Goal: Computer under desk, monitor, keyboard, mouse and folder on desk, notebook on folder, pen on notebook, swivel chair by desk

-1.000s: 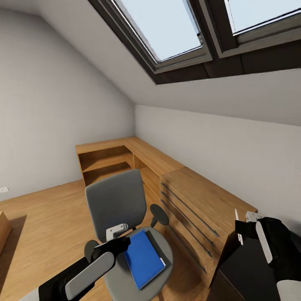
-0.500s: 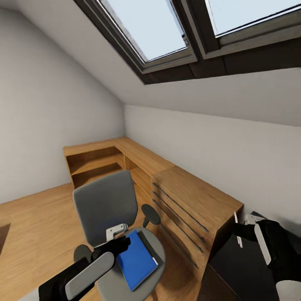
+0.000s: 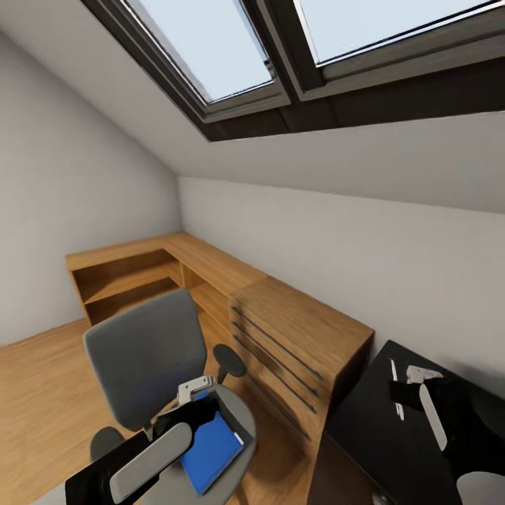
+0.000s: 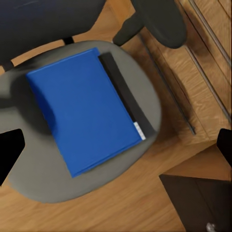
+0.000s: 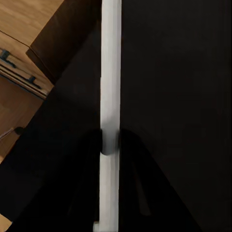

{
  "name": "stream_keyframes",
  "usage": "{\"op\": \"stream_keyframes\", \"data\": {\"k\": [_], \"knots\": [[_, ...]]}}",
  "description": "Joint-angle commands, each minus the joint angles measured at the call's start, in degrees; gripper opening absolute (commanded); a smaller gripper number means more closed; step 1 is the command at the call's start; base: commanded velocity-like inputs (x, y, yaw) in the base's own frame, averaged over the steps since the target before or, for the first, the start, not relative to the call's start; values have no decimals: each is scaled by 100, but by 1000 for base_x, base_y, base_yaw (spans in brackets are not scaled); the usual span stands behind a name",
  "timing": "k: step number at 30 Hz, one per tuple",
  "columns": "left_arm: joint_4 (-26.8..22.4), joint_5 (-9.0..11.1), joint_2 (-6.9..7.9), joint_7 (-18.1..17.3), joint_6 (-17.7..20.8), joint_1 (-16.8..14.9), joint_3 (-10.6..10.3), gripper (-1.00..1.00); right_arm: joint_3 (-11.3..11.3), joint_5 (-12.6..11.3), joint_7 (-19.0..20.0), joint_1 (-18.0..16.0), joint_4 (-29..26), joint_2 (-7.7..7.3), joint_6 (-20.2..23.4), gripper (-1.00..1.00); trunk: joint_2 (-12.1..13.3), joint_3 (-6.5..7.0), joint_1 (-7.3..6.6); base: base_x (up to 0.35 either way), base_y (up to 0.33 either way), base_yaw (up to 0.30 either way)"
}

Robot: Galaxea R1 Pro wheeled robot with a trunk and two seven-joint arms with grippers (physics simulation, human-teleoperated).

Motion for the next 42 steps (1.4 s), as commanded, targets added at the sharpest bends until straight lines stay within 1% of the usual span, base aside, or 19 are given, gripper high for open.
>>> {"op": "stream_keyframes", "data": {"k": [1, 3, 6, 9, 11, 15, 19, 20, 21, 24, 25, 30, 32, 34, 37, 38, 41, 42], "knots": [[-9, 6, 4, 30, 36, -8, -9, 100, 12, -7, -54, -6, 27, 21, -7, -100, -9, -10, 2, 0, 0, -266], [-9, 6, 4, 30, 36, -8, -10, 100, 111, 28, -393, -6, 121, 105, -158, -100, -9, -10, 2, 0, 0, -266], [-9, 6, -2, 30, 36, -8, -11, 100, 207, 40, -641, -6, 166, 161, -346, -100, -9, -10, 2, 0, 0, -265], [-9, 6, -4, 30, 36, -8, -11, 100, 319, 45, -750, -6, 189, 197, -479, -100, -9, -10, 2, 0, 0, -232], [-9, 6, -5, 30, 36, -8, -11, 100, 414, 48, -786, -6, 197, 210, -528, -100, -9, -10, 2, 0, 0, -127], [-9, 6, -5, 30, 36, -8, -11, 100, 517, 48, -812, -6, 202, 219, -568, -100, -9, -10, 2, 0, 0, -56], [-9, 7, -6, 30, 36, -8, -12, 100, 559, 48, -814, -6, 250, 222, -610, -100, -9, -10, 2, 0, 0, -18], [-9, 7, -6, 30, 36, -8, -16, 100, 645, 48, -809, -6, 528, 223, -868, -100, -9, -10, 2, 0, 0, -3], [-9, 6, -9, 30, 36, -8, -18, 100, 692, 47, -808, -9, 674, 223, -985, -100, -9, -10, 2, 0, 0, -2], [-9, 6, -12, 30, 36, -8, -37, 100, 751, 43, -808, -17, 972, 223, -1181, -100, -9, -10, 2, 0, 0, 0], [-13, 0, -10, 30, 36, -8, -80, 100, 776, 42, -807, -20, 1095, 223, -1286, -100, -9, -10, 2, 0, 0, 0], [-54, -15, -13, 23, 36, -8, -163, 100, 799, 40, -807, -23, 1212, 224, -1551, -100, -9, -10, 2, 0, 0, 0], [-155, -18, -14, 21, 36, -8, -187, 100, 806, 40, -807, -23, 1270, 224, -1667, -100, -9, -10, 2, 0, 0, 0], [-350, -27, -14, 26, 36, -8, -355, 100, 804, 40, -807, -35, 1424, 224, -1782, -100, -9, -10, 2, 0, 0, 0], [-438, -33, -14, 28, 36, -8, -460, 100, 807, 41, -807, -50, 1599, 224, -1843, -100, -9, -10, 2, 0, 0, 0], [-480, -35, -14, 29, 36, -8, -501, 100, 808, 44, -807, -70, 1759, 220, -1920, -100, -9, -10, 2, 0, 0, 0], [-527, -36, -14, 30, 36, -8, -536, 100, 812, 46, -807, -147, 2033, 218, -2077, -100, -9, -10, 2, 0, 0, 0], [-561, -37, -14, 30, 36, -8, -550, 100, 815, 49, -807, -233, 2231, 217, -2178, -100, -9, -10, 2, 0, 0, 0]]}}
